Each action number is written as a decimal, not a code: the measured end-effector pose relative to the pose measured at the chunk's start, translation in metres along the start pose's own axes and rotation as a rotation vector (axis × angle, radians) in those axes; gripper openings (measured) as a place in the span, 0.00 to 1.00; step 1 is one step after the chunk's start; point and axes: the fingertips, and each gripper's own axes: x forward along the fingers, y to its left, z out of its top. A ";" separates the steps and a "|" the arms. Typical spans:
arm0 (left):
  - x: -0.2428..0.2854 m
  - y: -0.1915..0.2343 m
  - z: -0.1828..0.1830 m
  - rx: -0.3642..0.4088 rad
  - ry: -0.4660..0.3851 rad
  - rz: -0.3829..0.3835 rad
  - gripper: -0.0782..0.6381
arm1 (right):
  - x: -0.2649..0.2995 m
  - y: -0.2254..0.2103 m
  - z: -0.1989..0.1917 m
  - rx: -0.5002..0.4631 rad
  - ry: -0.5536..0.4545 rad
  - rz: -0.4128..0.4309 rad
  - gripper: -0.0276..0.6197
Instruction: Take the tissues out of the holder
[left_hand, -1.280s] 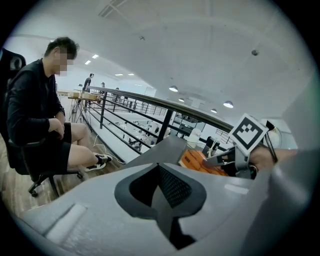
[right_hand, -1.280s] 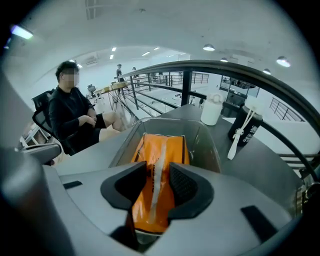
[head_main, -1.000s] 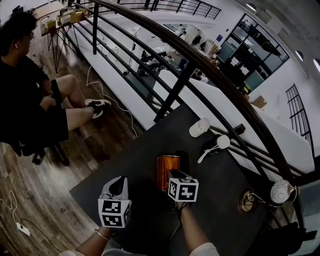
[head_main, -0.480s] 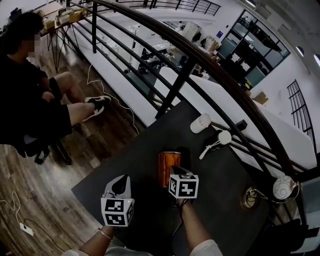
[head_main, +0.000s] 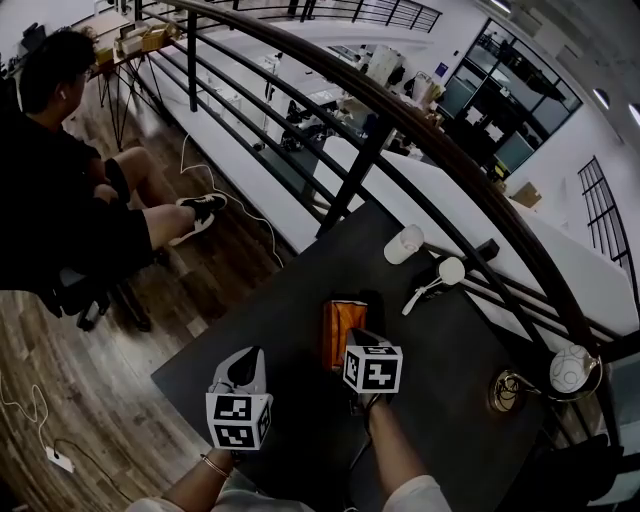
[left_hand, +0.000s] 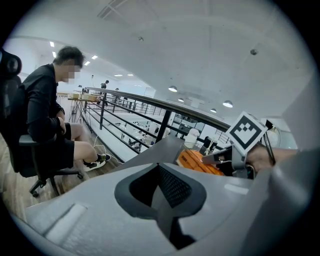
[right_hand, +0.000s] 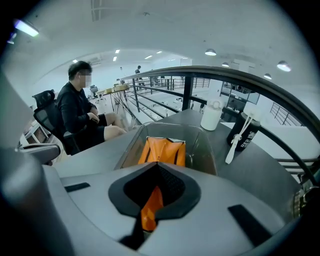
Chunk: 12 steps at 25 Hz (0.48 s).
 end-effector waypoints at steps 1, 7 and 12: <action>-0.001 0.000 0.001 0.001 -0.002 0.001 0.12 | -0.001 0.000 0.001 -0.001 -0.001 0.001 0.06; -0.007 -0.005 0.007 0.010 -0.015 -0.003 0.12 | -0.011 0.000 0.009 -0.001 -0.031 -0.003 0.06; -0.015 -0.013 0.012 0.024 -0.026 -0.009 0.12 | -0.023 -0.001 0.016 -0.011 -0.050 -0.007 0.06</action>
